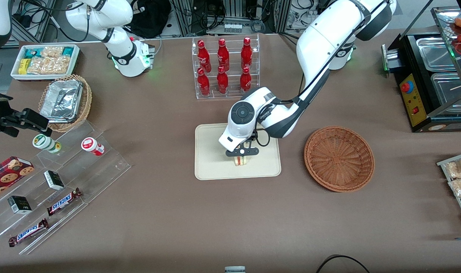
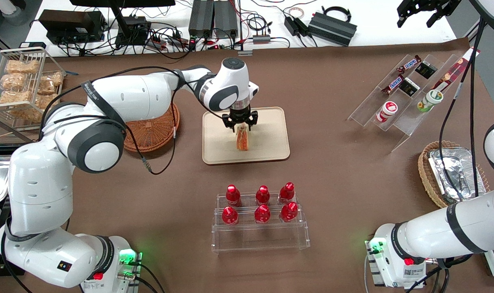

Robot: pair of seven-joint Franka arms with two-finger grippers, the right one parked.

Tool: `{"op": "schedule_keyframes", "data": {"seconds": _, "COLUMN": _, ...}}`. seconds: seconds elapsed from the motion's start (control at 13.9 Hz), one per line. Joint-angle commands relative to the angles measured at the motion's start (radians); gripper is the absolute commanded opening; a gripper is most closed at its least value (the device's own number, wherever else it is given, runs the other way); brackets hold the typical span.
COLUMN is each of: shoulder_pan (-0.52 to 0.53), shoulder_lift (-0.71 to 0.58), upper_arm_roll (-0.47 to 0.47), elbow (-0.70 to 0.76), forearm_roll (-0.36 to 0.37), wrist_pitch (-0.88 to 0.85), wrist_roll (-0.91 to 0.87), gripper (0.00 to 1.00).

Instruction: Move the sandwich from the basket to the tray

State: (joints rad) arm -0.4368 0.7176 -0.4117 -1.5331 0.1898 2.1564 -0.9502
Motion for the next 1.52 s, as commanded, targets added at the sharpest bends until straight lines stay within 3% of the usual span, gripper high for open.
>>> {"op": "schedule_keyframes", "data": {"seconds": 0.0, "shoulder_pan": 0.027, "shoulder_lift": -0.119, "upper_arm_roll": 0.005, "elbow": -0.01, "forearm_roll": 0.003, "wrist_pitch": -0.097, "wrist_roll": -0.083, "gripper": 1.0}}
{"op": "schedule_keyframes", "data": {"seconds": 0.43, "shoulder_pan": 0.187, "shoulder_lift": -0.435, "upper_arm_roll": 0.005, "elbow": -0.093, "forearm_roll": -0.079, "wrist_pitch": -0.321, "wrist_roll": -0.081, "gripper": 1.0}}
{"op": "schedule_keyframes", "data": {"seconds": 0.87, "shoulder_pan": 0.394, "shoulder_lift": -0.647, "upper_arm_roll": 0.007, "elbow": -0.09, "forearm_roll": -0.079, "wrist_pitch": -0.645, "wrist_roll": 0.225, "gripper": 1.0}}
{"op": "schedule_keyframes", "data": {"seconds": 1.3, "shoulder_pan": 0.578, "shoulder_lift": -0.733, "upper_arm_roll": 0.01, "elbow": -0.091, "forearm_roll": -0.099, "wrist_pitch": -0.762, "wrist_roll": 0.558, "gripper": 1.0}}
{"op": "schedule_keyframes", "data": {"seconds": 1.44, "shoulder_pan": 0.557, "shoulder_lift": -0.751, "upper_arm_roll": 0.117, "elbow": -0.084, "forearm_roll": -0.133, "wrist_pitch": -0.796, "wrist_roll": 0.681, "gripper": 1.0}}
